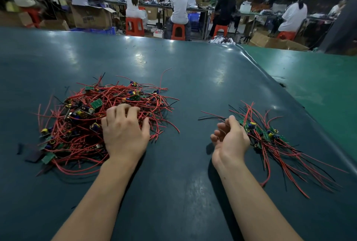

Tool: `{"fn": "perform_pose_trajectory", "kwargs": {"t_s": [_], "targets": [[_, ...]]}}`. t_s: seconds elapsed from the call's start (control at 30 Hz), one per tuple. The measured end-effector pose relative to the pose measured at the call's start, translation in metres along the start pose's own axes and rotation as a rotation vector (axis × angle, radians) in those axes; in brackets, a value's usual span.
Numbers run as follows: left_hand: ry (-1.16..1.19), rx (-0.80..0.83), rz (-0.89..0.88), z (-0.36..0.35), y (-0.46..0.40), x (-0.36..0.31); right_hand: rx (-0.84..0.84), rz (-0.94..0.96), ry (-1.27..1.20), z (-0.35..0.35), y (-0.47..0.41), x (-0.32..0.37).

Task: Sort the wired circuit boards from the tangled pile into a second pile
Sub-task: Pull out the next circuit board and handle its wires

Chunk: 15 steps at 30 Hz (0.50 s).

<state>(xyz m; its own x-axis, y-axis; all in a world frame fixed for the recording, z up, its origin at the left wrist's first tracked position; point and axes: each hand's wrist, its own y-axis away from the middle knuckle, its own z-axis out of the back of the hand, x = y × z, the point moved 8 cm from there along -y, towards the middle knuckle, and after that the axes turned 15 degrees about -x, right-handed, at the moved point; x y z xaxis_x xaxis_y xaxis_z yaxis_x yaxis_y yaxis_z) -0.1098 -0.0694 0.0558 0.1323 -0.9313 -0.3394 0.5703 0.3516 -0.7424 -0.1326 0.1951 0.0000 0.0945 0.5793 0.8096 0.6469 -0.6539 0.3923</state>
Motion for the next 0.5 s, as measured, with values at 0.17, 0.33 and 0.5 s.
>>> {"fn": "perform_pose_trajectory", "kwargs": {"t_s": [0.17,0.33,0.5], "targets": [[-0.095,0.106,-0.056,-0.007,0.004,-0.005,0.112,0.051,0.084,-0.011,0.005,-0.001],[0.027,0.165,-0.087,-0.006,0.004,0.002,0.173,0.031,0.129,-0.014,0.006,-0.003],[0.277,-0.035,0.01,0.016,-0.008,0.003,0.198,0.017,0.124,-0.016,0.005,-0.003]]}}
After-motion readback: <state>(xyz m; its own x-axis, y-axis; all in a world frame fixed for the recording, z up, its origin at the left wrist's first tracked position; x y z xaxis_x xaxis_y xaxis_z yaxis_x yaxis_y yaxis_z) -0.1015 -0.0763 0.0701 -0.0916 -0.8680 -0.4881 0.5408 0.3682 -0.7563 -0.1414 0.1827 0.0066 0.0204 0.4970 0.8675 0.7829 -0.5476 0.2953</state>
